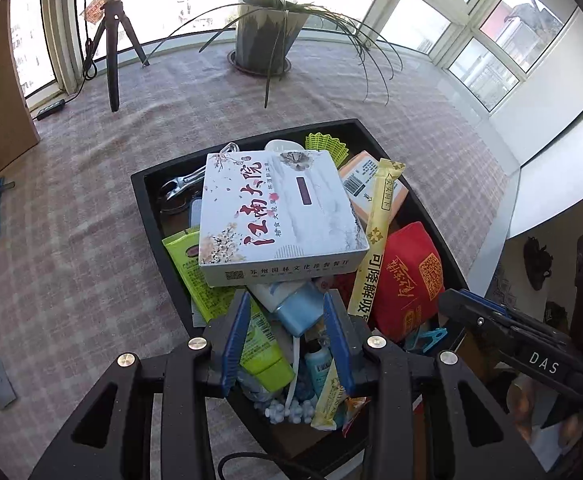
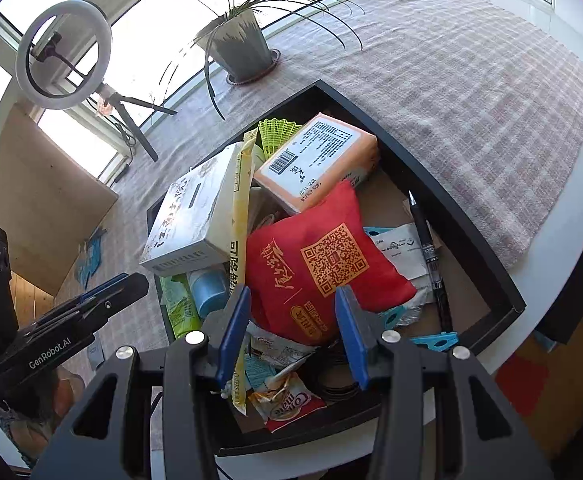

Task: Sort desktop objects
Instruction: 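Carry the blue clothespin to the tray while the left gripper carries the yellow straw strip, then move both grippers from the tray to the grey tea sachet, then close the left gripper on the grey sachet while the right gripper aligns beside it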

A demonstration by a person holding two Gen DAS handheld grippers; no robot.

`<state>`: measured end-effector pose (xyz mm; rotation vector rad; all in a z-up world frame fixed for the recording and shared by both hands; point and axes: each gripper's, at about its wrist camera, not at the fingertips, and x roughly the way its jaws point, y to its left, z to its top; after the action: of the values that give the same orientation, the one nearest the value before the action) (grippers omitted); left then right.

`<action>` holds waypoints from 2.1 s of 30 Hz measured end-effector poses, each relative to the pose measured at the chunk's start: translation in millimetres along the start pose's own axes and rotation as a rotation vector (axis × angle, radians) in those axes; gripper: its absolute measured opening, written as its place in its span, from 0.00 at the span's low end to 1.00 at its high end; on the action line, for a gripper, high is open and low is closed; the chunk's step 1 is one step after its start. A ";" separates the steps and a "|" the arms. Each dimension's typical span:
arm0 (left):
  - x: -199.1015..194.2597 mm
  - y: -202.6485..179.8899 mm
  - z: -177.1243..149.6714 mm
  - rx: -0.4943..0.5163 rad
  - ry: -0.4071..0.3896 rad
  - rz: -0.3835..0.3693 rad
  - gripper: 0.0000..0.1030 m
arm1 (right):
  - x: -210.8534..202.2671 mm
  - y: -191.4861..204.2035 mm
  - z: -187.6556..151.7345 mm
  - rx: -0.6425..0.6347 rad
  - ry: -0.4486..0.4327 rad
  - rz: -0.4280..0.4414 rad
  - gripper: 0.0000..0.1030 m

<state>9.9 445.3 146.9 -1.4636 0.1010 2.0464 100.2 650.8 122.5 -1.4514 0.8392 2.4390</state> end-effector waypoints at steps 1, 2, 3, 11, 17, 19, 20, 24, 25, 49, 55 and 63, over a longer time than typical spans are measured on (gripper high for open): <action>-1.9 7.1 -2.3 -0.010 -0.001 0.008 0.35 | 2.4 7.2 -0.7 -0.015 0.003 0.007 0.42; -3.4 13.9 -4.8 -0.020 -0.002 0.019 0.35 | 4.9 15.2 -0.9 -0.033 0.007 0.013 0.42; -5.0 21.0 -6.9 -0.033 -0.003 0.028 0.35 | 7.5 23.7 -1.1 -0.051 0.011 0.018 0.42; -27.3 99.0 -30.1 -0.181 -0.028 0.097 0.35 | 41.9 97.2 -3.6 -0.201 0.082 0.075 0.42; -46.3 169.1 -55.2 -0.306 -0.043 0.159 0.35 | 70.8 160.3 -16.5 -0.312 0.150 0.126 0.42; -52.2 192.1 -65.1 -0.347 -0.046 0.190 0.35 | 81.5 182.8 -23.5 -0.356 0.178 0.141 0.42; -55.3 204.1 -70.2 -0.365 -0.046 0.209 0.35 | 86.8 194.3 -27.3 -0.378 0.190 0.146 0.42; -65.4 249.2 -93.6 -0.443 -0.041 0.250 0.35 | 108.1 236.3 -42.1 -0.444 0.232 0.164 0.42; -67.3 260.7 -99.9 -0.462 -0.039 0.258 0.35 | 113.6 246.2 -46.0 -0.456 0.245 0.172 0.42; -44.5 384.1 -160.7 -0.652 0.016 0.158 0.40 | 250.4 392.6 -133.6 -0.442 0.586 0.281 0.40; -40.1 384.4 -157.4 -0.630 -0.008 0.120 0.40 | 263.8 397.6 -137.8 -0.390 0.617 0.293 0.34; -34.1 387.9 -148.0 -0.605 -0.005 0.113 0.21 | 276.0 401.4 -145.7 -0.322 0.684 0.364 0.12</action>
<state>-60.5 57.9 11.2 -1.8336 -0.4881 2.2876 -100.8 204.6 -15.4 -2.5348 0.9136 2.4025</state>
